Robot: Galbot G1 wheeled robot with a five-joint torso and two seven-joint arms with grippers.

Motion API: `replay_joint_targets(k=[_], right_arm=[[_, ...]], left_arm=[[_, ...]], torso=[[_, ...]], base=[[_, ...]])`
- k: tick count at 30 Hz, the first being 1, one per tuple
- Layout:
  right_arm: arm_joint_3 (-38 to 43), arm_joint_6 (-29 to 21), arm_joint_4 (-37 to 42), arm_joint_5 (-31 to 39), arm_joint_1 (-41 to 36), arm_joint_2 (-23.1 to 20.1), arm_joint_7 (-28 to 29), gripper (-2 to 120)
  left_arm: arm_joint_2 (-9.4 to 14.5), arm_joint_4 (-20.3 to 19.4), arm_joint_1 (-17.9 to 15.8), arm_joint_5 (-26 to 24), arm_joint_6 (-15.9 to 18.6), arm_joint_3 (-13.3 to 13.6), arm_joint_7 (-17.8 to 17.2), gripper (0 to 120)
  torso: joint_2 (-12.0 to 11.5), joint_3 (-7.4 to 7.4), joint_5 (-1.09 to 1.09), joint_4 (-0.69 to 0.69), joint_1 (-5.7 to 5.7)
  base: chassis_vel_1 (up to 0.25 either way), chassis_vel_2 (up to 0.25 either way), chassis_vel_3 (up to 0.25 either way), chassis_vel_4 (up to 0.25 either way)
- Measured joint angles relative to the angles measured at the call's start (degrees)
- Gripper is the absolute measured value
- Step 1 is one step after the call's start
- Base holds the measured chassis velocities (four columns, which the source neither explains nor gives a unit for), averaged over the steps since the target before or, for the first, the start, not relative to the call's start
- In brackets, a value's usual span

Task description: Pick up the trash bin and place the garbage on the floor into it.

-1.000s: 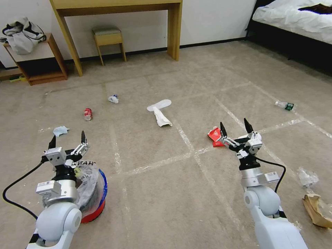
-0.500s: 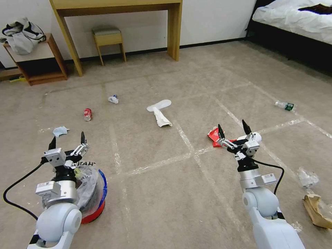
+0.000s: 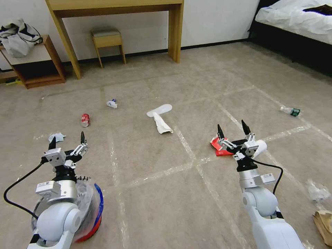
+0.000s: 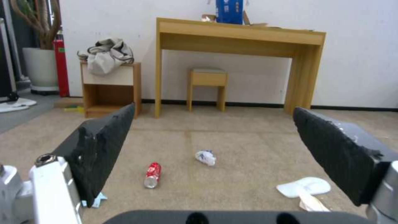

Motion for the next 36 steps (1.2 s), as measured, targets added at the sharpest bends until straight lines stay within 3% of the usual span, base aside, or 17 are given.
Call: replay_joint_targets(k=[6, 7, 8, 11, 12, 13, 14, 15, 16, 17, 18, 20, 24, 28, 32, 33, 36], right_arm=[[0.21, 0.2, -0.12, 0.37, -0.01, -0.2, -0.12, 100], [0.41, 0.23, -0.23, 1.15, 0.08, -0.7, -0.12, 100], [0.41, 0.23, -0.23, 1.15, 0.08, -0.7, -0.12, 100], [0.52, 0.29, -0.98, 2.38, 0.57, -1.78, -0.11, 100], [0.52, 0.29, -0.98, 2.38, 0.57, -1.78, -0.11, 100], [0.46, 0.31, -1.3, 2.82, 0.74, -2.19, -0.12, 100], [0.44, 0.45, -1.71, 3.25, 0.96, -2.85, -0.11, 100], [0.44, 0.45, -1.71, 3.25, 0.96, -2.85, -0.11, 100], [0.45, 0.56, -1.81, 3.33, 1.0, -3.09, -0.12, 100], [0.57, 0.91, -2.01, 3.59, 1.02, -3.72, -0.18, 100], [0.57, 0.91, -2.01, 3.59, 1.02, -3.72, -0.18, 100], [0.56, 1.34, -2.51, 3.68, 1.25, -3.76, -0.39, 100], [0.3, 1.55, -3.12, 3.71, 1.33, -3.29, -0.56, 100], [-0.35, 1.91, -4.25, 3.69, 1.43, -2.83, -0.84, 100], [-0.4, 2.03, -4.59, 3.69, 1.55, -2.94, -0.94, 100], [-0.36, 2.25, -4.93, 3.72, 1.55, -3.07, -1.06, 100], [-0.23, 2.75, -5.4, 3.77, 1.33, -3.12, -1.35, 100]], left_arm=[[0.81, -1.92, 0.65, -0.12, 2.1, -0.57, -1.39, 100], [2.67, -4.57, 2.12, 0.75, 6.13, -2.62, -3.87, 100], [2.67, -4.57, 2.12, 0.75, 6.13, -2.62, -3.87, 100], [6.7, -11.63, 6.28, -5.6, 16.12, -8.76, -7.97, 100], [6.7, -11.63, 6.28, -5.6, 16.12, -8.76, -7.97, 100], [8.96, -13.7, 8.04, -8.46, 19.14, -11.83, -9.34, 100], [14.03, -16.28, 11.15, -15.15, 24.1, -17.9, -11.94, 100], [14.03, -16.28, 11.15, -15.15, 24.1, -17.9, -11.94, 100], [15.98, -16.95, 12.27, -17.85, 26.03, -20.31, -12.71, 100], [23.31, -18.22, 17.35, -27.55, 32.93, -30.29, -14.6, 100], [23.31, -18.22, 17.35, -27.55, 32.93, -30.29, -14.6, 100], [28.8, -16.88, 23.16, -34.18, 38.92, -39.21, -14.03, 100], [30.08, -13.87, 24.82, -36.65, 42.62, -41.8, -12.54, 100], [31.87, -6.18, 25.27, -39.23, 46.03, -42.4, -8.19, 100], [32.59, -3.2, 24.71, -42.81, 46.96, -41.48, -7.53, 100], [32.85, -0.7, 23.55, -45.06, 47.48, -39.88, -7.54, 100], [32.86, 0.93, 22.92, -48.12, 47.41, -37.62, -6.62, 100]], torso=[[0.0, -0.02, -0.01, -0.01, -0.01], [0.01, -0.03, -0.02, -0.01, -0.02], [0.01, -0.03, -0.02, -0.01, -0.02], [0.01, -0.03, 0.0, 0.0, -0.02], [0.01, -0.03, 0.0, 0.0, -0.02], [0.0, -0.02, -0.03, 0.0, -0.02], [0.01, -0.03, -0.05, 0.01, -0.02], [0.01, -0.03, -0.05, 0.01, -0.02], [0.01, -0.03, -0.03, 0.01, -0.02], [0.01, -0.03, 0.02, 0.0, -0.02], [0.01, -0.03, 0.02, 0.0, -0.02], [0.03, -0.03, -0.01, -0.01, -0.02], [0.02, -0.02, -0.04, -0.01, -0.02], [0.02, -0.02, -0.05, 0.0, -0.02], [0.02, -0.02, -0.02, 0.01, -0.02], [0.02, -0.02, -0.03, 0.0, -0.02], [0.02, -0.02, -0.02, 0.0, -0.02]], base=[[-0.019, 0.007, 0.009, -0.018], [0.0, 0.0, 0.0, 0.0], [0.0, 0.0, 0.0, 0.0], [0.0, 0.0, 0.0, 0.0], [0.0, 0.0, 0.0, 0.0], [0.0, 0.0, 0.0, 0.0], [0.0, 0.0, 0.0, 0.0], [0.0, 0.0, 0.0, 0.0], [0.0, 0.0, 0.0, 0.0], [0.0, 0.0, 0.0, 0.0], [0.0, 0.0, 0.0, 0.0], [0.0, 0.0, 0.0, 0.0], [0.0, 0.0, 0.0, 0.0], [0.0, 0.0, 0.0, 0.0], [0.0, 0.0, 0.0, 0.0], [0.0, 0.0, 0.0, 0.0], [0.0, 0.0, 0.0, 0.0]])
